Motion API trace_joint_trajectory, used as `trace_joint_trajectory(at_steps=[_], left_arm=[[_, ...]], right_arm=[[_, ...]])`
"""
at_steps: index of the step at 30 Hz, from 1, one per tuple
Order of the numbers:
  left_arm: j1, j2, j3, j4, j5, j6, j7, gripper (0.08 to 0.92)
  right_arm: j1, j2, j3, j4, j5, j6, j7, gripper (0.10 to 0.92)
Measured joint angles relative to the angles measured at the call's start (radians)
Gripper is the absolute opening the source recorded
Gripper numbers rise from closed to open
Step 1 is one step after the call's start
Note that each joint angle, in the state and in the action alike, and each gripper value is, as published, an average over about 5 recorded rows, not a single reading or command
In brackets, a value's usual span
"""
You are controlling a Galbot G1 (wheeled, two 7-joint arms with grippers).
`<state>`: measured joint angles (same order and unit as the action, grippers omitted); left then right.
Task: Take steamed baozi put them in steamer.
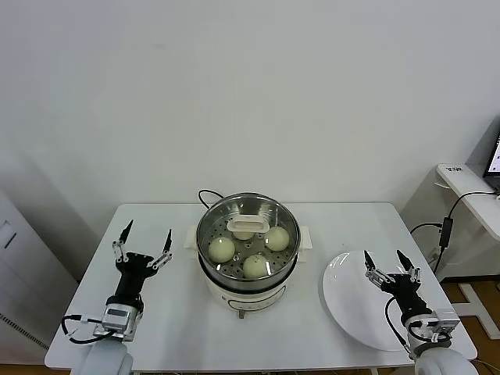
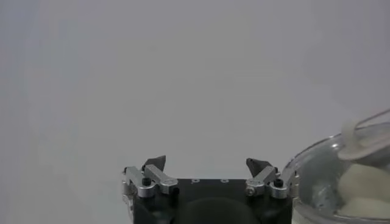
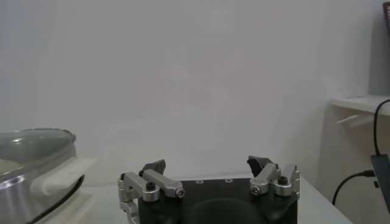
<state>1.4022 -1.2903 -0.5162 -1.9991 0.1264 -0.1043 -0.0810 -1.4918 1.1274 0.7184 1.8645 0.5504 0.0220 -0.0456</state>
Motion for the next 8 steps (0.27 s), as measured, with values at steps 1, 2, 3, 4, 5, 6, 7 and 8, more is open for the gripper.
trace_joint_trajectory(at_steps=[1, 2, 3, 4, 5, 6, 7, 8], left_arm=[[0.005, -0.001, -0.006, 0.004, -0.011, -0.007, 0.003, 0.823], [0.009, -0.002, -0.011, 0.008, -0.022, -0.013, 0.007, 0.823], [0.012, -0.003, -0.017, 0.011, -0.034, -0.019, 0.01, 0.823], [0.016, -0.004, -0.022, 0.015, -0.044, -0.024, 0.014, 0.823], [0.02, -0.004, -0.027, 0.018, -0.055, -0.029, 0.018, 0.823], [0.024, -0.005, -0.032, 0.021, -0.066, -0.033, 0.022, 0.823], [0.026, -0.005, -0.035, 0.023, -0.072, -0.035, 0.023, 0.823], [0.027, -0.005, -0.037, 0.025, -0.077, -0.038, 0.025, 0.823]], right_arm=[[-0.001, 0.002, 0.001, 0.0, 0.0, 0.0, -0.002, 0.823], [-0.001, 0.004, 0.001, -0.001, 0.0, 0.0, -0.003, 0.823], [-0.002, 0.006, 0.002, -0.001, 0.0, 0.0, -0.004, 0.823], [-0.003, 0.008, 0.002, 0.0, 0.0, 0.0, -0.006, 0.823], [-0.004, 0.01, 0.002, 0.0, -0.001, 0.0, -0.007, 0.823], [-0.005, 0.012, 0.002, 0.0, -0.001, 0.0, -0.008, 0.823], [-0.005, 0.013, 0.002, 0.001, -0.001, 0.0, -0.009, 0.823], [-0.006, 0.013, 0.002, 0.001, -0.002, 0.0, -0.009, 0.823]])
